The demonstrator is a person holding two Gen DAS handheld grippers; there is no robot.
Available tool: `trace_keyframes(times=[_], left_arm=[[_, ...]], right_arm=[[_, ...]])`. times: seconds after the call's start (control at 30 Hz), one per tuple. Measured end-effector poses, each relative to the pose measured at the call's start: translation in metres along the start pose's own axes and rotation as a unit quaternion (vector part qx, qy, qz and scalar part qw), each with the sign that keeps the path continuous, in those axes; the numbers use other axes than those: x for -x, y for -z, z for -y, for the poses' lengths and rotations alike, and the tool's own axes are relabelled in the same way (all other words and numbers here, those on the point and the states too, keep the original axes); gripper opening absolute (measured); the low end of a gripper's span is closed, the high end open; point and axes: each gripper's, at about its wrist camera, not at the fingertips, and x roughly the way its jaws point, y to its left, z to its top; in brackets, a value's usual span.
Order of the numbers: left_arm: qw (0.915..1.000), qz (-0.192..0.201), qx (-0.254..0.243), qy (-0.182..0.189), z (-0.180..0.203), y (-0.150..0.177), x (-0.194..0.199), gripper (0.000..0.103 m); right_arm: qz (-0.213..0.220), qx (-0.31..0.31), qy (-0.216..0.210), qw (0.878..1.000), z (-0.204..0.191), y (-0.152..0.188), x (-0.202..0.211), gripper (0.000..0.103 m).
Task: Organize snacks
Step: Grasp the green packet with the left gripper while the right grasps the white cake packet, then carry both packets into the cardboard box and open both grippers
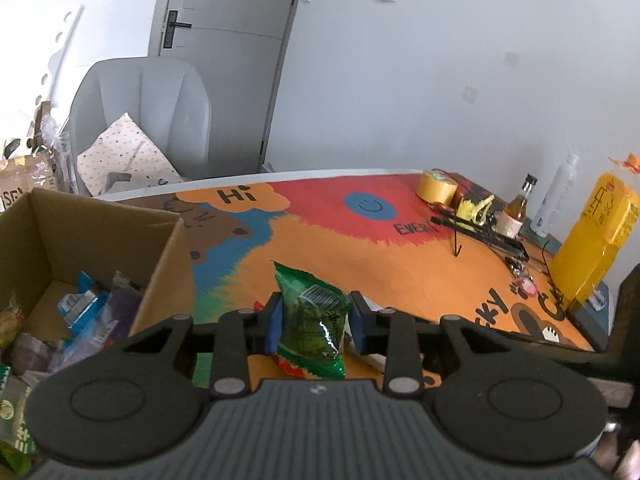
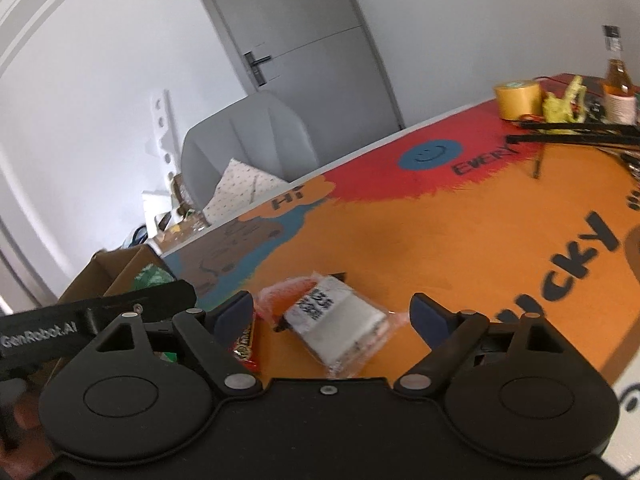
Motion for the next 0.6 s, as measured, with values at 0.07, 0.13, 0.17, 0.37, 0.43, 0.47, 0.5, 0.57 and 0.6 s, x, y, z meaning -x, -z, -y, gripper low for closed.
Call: trace_keyframes(times=[0.07, 0.13, 0.17, 0.37, 0.43, 0.47, 0.5, 0.57, 0.6], left_arm=[[1.0000, 0.005, 0.004, -0.001, -0.004, -0.001, 0.002, 0.033], [0.9999, 0.009, 0.009, -0.004, -0.006, -0.003, 0.003, 0.033], [0.9999, 0.009, 0.012, -0.006, -0.008, -0.004, 0.003, 0.033], [0.9998, 0.005, 0.019, -0.010, -0.017, -0.005, -0.001, 0.033], [0.9997, 0.002, 0.021, -0.011, -0.019, -0.003, -0.003, 0.033], [0.9997, 0.000, 0.021, -0.011, -0.020, -0.003, -0.005, 0.033], [0.9997, -0.002, 0.022, -0.009, -0.021, -0.002, -0.006, 0.033], [0.9997, -0.003, 0.024, -0.006, -0.021, 0.000, -0.006, 0.033], [0.9997, -0.004, 0.024, -0.005, -0.021, 0.000, -0.006, 0.033]], right_arm=[[-0.004, 0.009, -0.001, 1.000, -0.003, 0.000, -0.005, 0.087], [-0.005, 0.022, 0.004, 1.000, -0.005, -0.001, -0.011, 0.087], [-0.004, 0.028, 0.007, 1.000, -0.006, -0.001, -0.014, 0.087], [-0.017, 0.046, 0.011, 0.999, -0.010, 0.003, -0.031, 0.087], [-0.028, 0.059, 0.017, 0.998, -0.013, 0.006, -0.037, 0.081], [-0.036, 0.066, 0.021, 0.997, -0.014, 0.008, -0.040, 0.076], [-0.046, 0.074, 0.026, 0.996, -0.016, 0.011, -0.042, 0.067], [-0.043, 0.104, 0.042, 0.993, -0.022, 0.016, -0.041, 0.056], [-0.041, 0.110, 0.047, 0.992, -0.023, 0.017, -0.039, 0.050]])
